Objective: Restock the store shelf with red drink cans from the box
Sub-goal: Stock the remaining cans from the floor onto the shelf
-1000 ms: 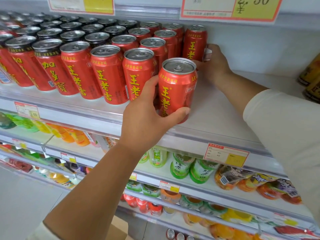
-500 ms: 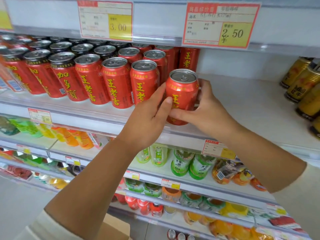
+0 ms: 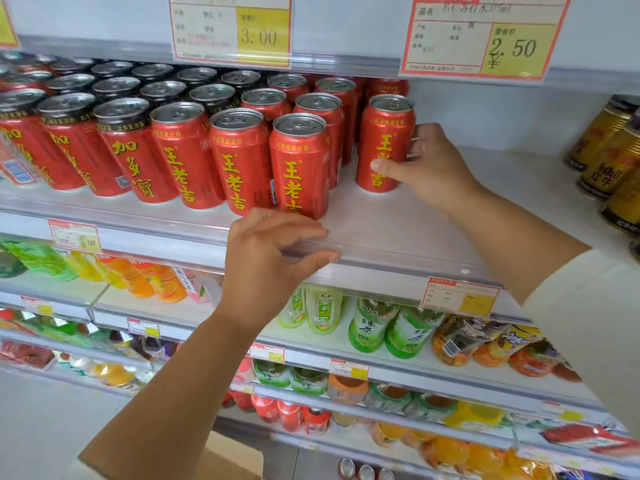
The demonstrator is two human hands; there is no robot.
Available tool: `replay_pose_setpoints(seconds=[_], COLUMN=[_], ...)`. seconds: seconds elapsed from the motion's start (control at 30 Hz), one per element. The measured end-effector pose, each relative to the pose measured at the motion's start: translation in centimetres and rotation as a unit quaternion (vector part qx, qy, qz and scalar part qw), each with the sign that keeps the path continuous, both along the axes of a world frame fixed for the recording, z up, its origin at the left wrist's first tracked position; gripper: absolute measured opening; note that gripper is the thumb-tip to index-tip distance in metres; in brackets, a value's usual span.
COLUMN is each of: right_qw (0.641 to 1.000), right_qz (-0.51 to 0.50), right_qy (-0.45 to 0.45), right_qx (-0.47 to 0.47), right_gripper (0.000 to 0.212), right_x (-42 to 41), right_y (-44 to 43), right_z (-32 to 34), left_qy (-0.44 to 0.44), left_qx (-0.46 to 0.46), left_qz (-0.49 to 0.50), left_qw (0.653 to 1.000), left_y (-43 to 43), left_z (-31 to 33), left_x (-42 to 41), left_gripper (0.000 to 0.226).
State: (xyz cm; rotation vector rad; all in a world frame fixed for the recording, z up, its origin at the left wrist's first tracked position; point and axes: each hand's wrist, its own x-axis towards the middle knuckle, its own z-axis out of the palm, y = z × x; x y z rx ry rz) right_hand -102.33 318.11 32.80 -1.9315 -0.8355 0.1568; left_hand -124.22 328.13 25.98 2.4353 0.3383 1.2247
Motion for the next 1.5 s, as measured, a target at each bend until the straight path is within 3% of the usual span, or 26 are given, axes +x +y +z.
replay_pose_setpoints(seconds=[0.5,0.7,0.8,0.93,1.07,1.23,1.33,1.4,1.5], right_qw=[0.998,0.997,0.995,0.969,0.965,0.982,0.948,0.917,0.884], right_qz=[-0.051,-0.058,-0.07,-0.098,-0.126,-0.155,-0.173,-0.188,-0.164], right_qy=[-0.038,-0.014,-0.07,-0.155,-0.127,0.105,0.238,0.295,0.338], right_qx=[0.017,-0.04,-0.013,0.165,0.194,0.001,-0.119,-0.19,-0.277], right_gripper=[0.069,0.086,0.065,0.027,0.02,0.023,0.023,0.018,0.011], right_x=[2.6,1.3,-1.9,-9.6,-16.3,-19.8,-20.3,-20.3,-20.6], right_y=[3.8,1.6,-2.6,-10.6,-17.7,-24.7,-28.2,-30.4,-32.9], right_z=[-1.6,-0.6,0.2,-1.6,-8.6,-23.3,-33.5,-41.0,-52.1], left_qy=[-0.008,0.003,-0.014,-0.058,0.054,0.301,0.444,0.515,0.58], left_qx=[0.029,0.016,0.039,0.058,-0.035,-0.172,-0.262,-0.301,-0.321], left_qz=[-0.015,-0.017,0.0,-0.038,-0.133,-0.156,-0.13,-0.104,-0.066], left_qw=[0.999,1.0,0.999,0.996,0.989,0.925,0.847,0.796,0.746], left_y=[0.3,0.5,-0.6,-5.1,-10.6,-15.7,-18.0,-19.3,-21.3], left_z=[-0.5,-0.1,0.0,-2.4,-10.7,-24.4,-32.9,-39.1,-49.0], left_x=[0.3,0.0,-1.0,-4.1,-7.1,-9.6,-10.5,-11.1,-11.5], left_gripper=[0.031,0.031,0.032,0.024,0.027,0.046,0.066,0.064,0.053])
